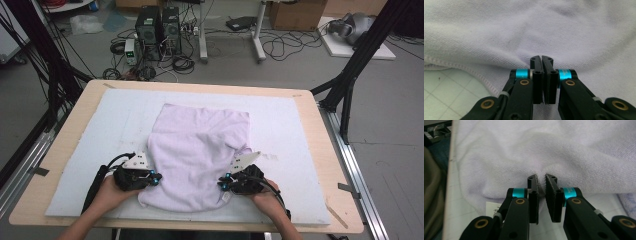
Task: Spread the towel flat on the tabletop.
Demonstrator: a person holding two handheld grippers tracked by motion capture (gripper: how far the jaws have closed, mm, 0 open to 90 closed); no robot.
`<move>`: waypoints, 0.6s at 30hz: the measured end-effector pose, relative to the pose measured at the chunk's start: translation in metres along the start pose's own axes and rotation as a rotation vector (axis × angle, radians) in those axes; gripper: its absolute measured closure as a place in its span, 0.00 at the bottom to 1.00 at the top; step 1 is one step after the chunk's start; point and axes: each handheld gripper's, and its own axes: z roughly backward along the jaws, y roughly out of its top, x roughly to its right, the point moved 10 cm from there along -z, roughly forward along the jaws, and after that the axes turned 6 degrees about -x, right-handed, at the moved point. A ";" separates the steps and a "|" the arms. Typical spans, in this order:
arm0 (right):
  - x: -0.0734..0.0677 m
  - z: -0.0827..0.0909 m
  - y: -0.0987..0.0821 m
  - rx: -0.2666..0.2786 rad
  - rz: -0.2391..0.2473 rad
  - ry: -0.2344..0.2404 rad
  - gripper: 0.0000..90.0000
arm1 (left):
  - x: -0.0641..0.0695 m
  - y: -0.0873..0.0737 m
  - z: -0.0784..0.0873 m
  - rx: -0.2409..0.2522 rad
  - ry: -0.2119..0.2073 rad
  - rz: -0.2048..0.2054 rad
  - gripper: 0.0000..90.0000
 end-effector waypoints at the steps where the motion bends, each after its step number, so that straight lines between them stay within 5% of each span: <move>1: -0.003 0.003 -0.002 -0.001 -0.001 0.001 0.91 | -0.001 -0.001 0.001 -0.002 0.002 -0.003 0.97; 9: -0.035 0.024 -0.017 0.016 -0.002 0.044 0.91 | 0.003 0.000 0.010 0.032 -0.007 0.004 0.97; 11: -0.041 0.028 -0.016 0.039 0.011 0.051 0.84 | 0.006 0.002 0.010 0.034 -0.007 -0.003 0.96; 14: -0.033 0.038 -0.011 0.089 0.001 0.001 0.75 | 0.004 0.000 0.009 0.025 -0.005 0.007 0.82; 18: -0.007 0.039 -0.013 0.072 -0.042 -0.094 0.65 | -0.001 -0.004 0.006 0.013 0.004 0.022 0.80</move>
